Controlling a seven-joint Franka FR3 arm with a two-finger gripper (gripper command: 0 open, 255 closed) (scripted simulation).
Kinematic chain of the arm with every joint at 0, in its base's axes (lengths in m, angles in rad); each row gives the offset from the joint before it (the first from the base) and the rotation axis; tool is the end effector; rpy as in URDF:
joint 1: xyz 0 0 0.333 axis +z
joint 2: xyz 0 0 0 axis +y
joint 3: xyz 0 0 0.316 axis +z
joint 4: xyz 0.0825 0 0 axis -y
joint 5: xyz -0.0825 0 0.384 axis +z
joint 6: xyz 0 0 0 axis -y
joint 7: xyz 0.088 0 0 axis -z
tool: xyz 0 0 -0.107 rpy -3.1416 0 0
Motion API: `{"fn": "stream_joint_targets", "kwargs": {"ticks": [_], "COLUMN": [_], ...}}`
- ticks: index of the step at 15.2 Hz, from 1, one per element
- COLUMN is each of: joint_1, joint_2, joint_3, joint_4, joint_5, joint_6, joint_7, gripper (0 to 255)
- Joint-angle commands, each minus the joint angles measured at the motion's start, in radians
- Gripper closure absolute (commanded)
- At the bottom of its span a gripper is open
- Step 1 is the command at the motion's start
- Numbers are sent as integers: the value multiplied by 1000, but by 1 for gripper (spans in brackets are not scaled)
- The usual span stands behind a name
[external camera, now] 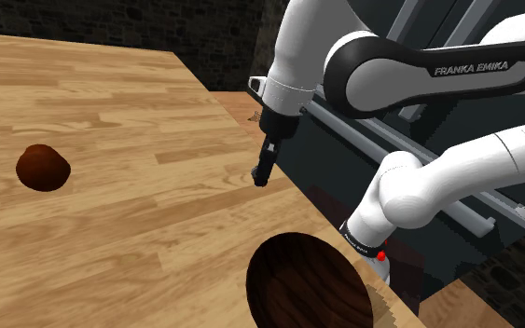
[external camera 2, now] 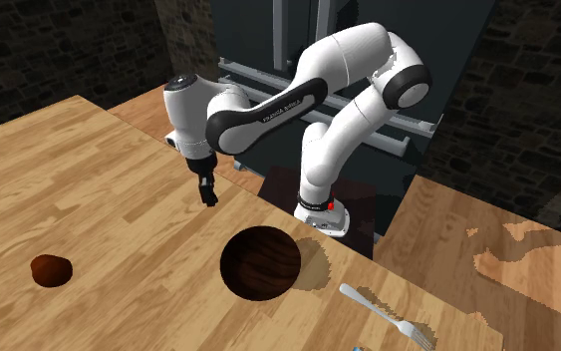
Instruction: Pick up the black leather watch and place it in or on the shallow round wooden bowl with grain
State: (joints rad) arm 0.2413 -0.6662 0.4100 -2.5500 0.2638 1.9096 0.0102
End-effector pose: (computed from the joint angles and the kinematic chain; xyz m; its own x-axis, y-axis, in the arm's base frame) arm 0.2726 0.2382 0.4666 0.8917 0.4526 -0.0044 0.4526 -0.8917 0.0009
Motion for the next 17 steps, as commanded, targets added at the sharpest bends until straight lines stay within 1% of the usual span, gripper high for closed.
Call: {"fn": "stream_joint_targets", "kwargs": {"ticks": [1,3,10,11,17], "joint_1": [2,3,3,3,3], "joint_2": [5,11,11,11,10], "joint_3": [6,12,12,12,12], "joint_4": [-23,-41,-41,-41,-41], "joint_5": [5,9,9,9,9], "joint_6": [29,52,52,52,52], "joint_7": [-1,-2,-2,-2,-2], "gripper": [0,0,0,255,255]}}
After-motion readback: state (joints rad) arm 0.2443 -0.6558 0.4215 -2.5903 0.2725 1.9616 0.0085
